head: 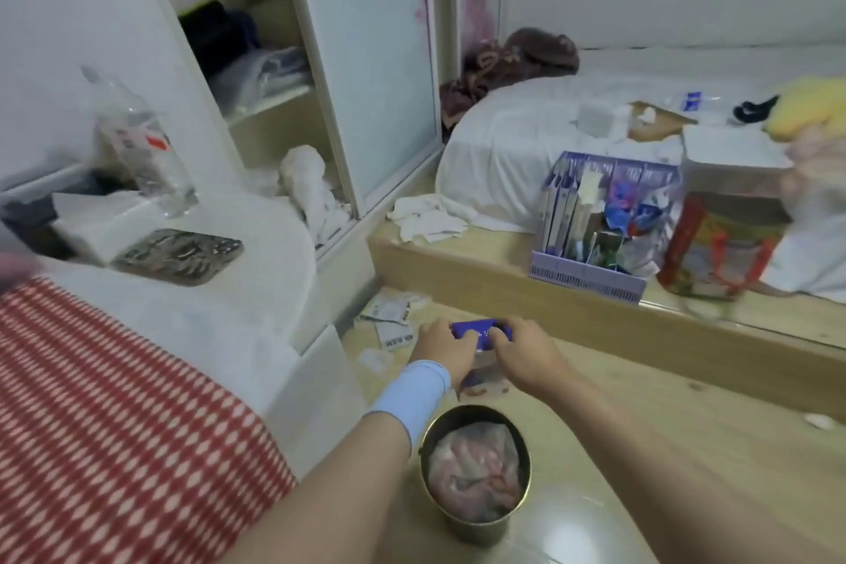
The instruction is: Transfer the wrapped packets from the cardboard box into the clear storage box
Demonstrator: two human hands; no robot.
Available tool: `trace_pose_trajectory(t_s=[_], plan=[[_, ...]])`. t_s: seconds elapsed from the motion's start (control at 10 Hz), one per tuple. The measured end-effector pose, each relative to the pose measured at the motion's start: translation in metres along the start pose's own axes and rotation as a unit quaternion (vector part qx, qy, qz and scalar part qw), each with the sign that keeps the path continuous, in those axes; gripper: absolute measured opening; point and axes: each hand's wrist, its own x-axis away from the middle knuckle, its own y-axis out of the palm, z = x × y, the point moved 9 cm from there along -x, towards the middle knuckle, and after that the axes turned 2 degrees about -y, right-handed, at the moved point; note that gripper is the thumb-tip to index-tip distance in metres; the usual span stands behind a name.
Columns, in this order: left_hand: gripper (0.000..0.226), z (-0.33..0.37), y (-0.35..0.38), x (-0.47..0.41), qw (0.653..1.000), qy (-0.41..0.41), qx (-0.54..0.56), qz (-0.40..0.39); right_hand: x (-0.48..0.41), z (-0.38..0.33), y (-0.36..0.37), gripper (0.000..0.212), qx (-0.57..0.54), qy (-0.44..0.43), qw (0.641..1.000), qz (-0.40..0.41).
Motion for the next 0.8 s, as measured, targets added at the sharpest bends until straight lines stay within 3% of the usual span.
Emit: trace_pose_trajectory(t_s=[0.3, 0.5, 0.6, 0.8], plan=[[0.043, -0.12, 0.115, -0.049, 0.984, -0.121, -0.035, -0.128, -0.004, 0.13, 0.131, 0.029, 0.014, 0.12, 0.983, -0.139], [0.076, -0.167, 0.149, -0.052, 0.96, -0.172, -0.031, -0.218, 0.002, 0.154, 0.167, 0.059, 0.035, 0.138, 0.969, -0.202], [0.063, -0.184, 0.139, -0.055, 0.962, -0.172, -0.043, -0.208, 0.002, 0.157, 0.163, 0.05, 0.055, 0.138, 0.97, -0.194], [0.051, -0.165, 0.108, -0.055, 0.978, -0.135, 0.034, -0.156, -0.001, 0.141, 0.147, 0.05, -0.008, 0.112, 0.984, -0.14]])
